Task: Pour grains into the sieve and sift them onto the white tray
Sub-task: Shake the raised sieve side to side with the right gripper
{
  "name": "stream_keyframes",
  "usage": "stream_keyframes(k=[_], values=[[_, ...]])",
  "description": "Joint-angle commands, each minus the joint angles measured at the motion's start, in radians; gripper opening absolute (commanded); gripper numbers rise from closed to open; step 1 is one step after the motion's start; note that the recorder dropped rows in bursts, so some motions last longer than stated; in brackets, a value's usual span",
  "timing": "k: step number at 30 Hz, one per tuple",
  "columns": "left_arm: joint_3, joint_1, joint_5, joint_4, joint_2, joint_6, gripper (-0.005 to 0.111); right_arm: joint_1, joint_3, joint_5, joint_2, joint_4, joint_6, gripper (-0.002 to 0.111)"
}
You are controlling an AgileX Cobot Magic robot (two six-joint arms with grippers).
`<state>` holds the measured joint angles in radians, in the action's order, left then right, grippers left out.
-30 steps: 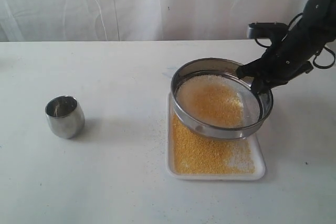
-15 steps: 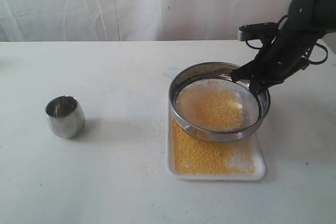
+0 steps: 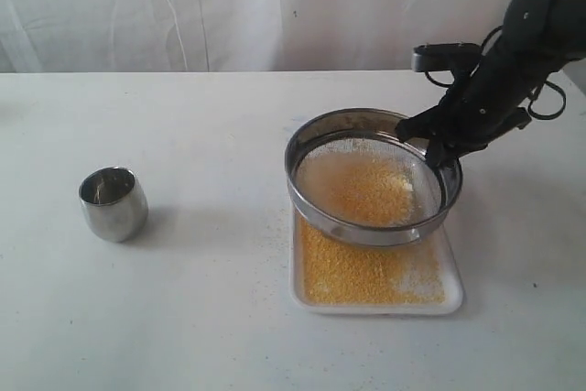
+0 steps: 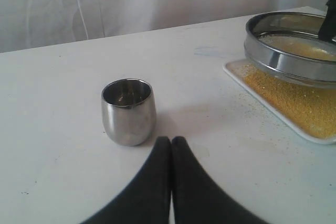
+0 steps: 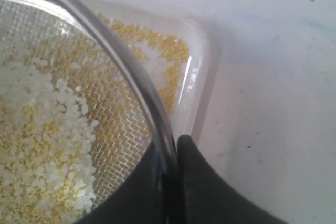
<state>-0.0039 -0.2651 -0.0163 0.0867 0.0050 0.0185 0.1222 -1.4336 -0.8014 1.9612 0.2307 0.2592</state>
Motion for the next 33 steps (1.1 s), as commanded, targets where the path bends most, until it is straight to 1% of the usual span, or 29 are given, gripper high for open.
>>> stream_keyframes(k=[1,2,4,5,6,7,8,9,10,12,13,14,16,17,18,19,20,21,23,24,25,26,27,28,29,30,31,32,33], values=[[0.004,-0.003,0.001,0.002,-0.005,0.005,0.0,-0.008,-0.009,-0.055,-0.014,0.113,0.148,0.0],[0.004,-0.003,0.001,0.002,-0.005,0.005,0.0,0.003,-0.007,-0.06,-0.014,0.083,0.17,0.0],[0.004,-0.003,0.001,0.002,-0.005,0.005,0.0,-0.002,-0.007,0.011,-0.014,-0.093,-0.053,0.0],[0.004,-0.003,0.001,0.002,-0.005,0.005,0.0,-0.019,-0.007,0.02,-0.014,-0.148,-0.174,0.0],[0.004,-0.003,0.001,0.002,-0.005,0.005,0.0,-0.027,-0.009,-0.001,-0.014,-0.108,-0.166,0.0],[0.004,-0.003,0.001,0.002,-0.005,0.005,0.0,-0.03,-0.009,-0.037,-0.014,-0.039,-0.079,0.0],[0.004,-0.003,0.001,0.002,-0.005,0.005,0.0,-0.019,-0.007,-0.089,-0.016,0.044,0.069,0.0],[0.004,-0.003,0.001,0.002,-0.005,0.005,0.0,-0.005,-0.007,-0.108,-0.016,0.059,0.16,0.0],[0.004,-0.003,0.001,0.002,-0.005,0.005,0.0,-0.001,-0.007,-0.084,-0.016,0.038,0.136,0.0],[0.004,-0.003,0.001,0.002,-0.005,0.005,0.0,-0.013,-0.007,0.015,-0.016,-0.068,-0.093,0.0],[0.004,-0.003,0.001,0.002,-0.005,0.005,0.0,-0.022,-0.007,0.032,-0.016,-0.065,-0.156,0.0],[0.004,-0.003,0.001,0.002,-0.005,0.005,0.0,-0.025,-0.009,0.012,-0.016,-0.016,-0.12,0.0],[0.004,-0.003,0.001,0.002,-0.005,0.005,0.0,0.0,-0.009,-0.075,-0.016,0.139,0.189,0.0],[0.004,-0.003,0.001,0.002,-0.005,0.005,0.0,0.011,-0.009,-0.07,-0.016,0.12,0.225,0.0],[0.004,-0.003,0.001,0.002,-0.005,0.005,0.0,0.011,-0.009,-0.019,-0.016,0.036,0.134,0.0],[0.004,-0.003,0.001,0.002,-0.005,0.005,0.0,0.003,-0.009,0.031,-0.016,-0.046,-0.049,0.0],[0.004,-0.003,0.001,0.002,-0.005,0.005,0.0,-0.013,-0.009,0.045,-0.015,-0.076,-0.166,0.0],[0.004,-0.003,0.001,0.002,-0.005,0.005,0.0,-0.017,-0.009,0.032,-0.015,-0.054,-0.133,0.0],[0.004,-0.003,0.001,0.002,-0.005,0.005,0.0,-0.011,-0.009,-0.068,-0.017,0.056,0.097,0.0],[0.004,-0.003,0.001,0.002,-0.005,0.005,0.0,0.001,-0.009,-0.083,-0.017,0.059,0.18,0.0],[0.004,-0.003,0.001,0.002,-0.005,0.005,0.0,0.002,-0.007,-0.051,-0.017,0.01,0.139,0.0],[0.004,-0.003,0.001,0.002,-0.005,0.005,0.0,-0.006,-0.007,-0.013,-0.017,-0.072,0.018,0.0],[0.004,-0.003,0.001,0.002,-0.005,0.005,0.0,-0.025,-0.007,0.016,-0.017,-0.105,-0.138,0.0],[0.004,-0.003,0.001,0.002,-0.005,0.005,0.0,-0.04,-0.009,0.009,-0.017,-0.061,-0.164,0.0],[0.004,-0.003,0.001,0.002,-0.005,0.005,0.0,-0.042,-0.01,-0.026,-0.017,0.024,-0.057,0.0],[0.004,-0.003,0.001,0.002,-0.005,0.005,0.0,-0.031,-0.01,-0.087,-0.017,0.131,0.138,0.0],[0.004,-0.003,0.001,0.002,-0.005,0.005,0.0,-0.017,-0.01,-0.112,-0.017,0.149,0.261,0.0],[0.004,-0.003,0.001,0.002,-0.005,0.005,0.0,-0.014,-0.01,-0.082,-0.017,0.105,0.222,0.0],[0.004,-0.003,0.001,0.002,-0.005,0.005,0.0,-0.019,-0.01,0.002,-0.017,-0.011,0.025,0.0]])
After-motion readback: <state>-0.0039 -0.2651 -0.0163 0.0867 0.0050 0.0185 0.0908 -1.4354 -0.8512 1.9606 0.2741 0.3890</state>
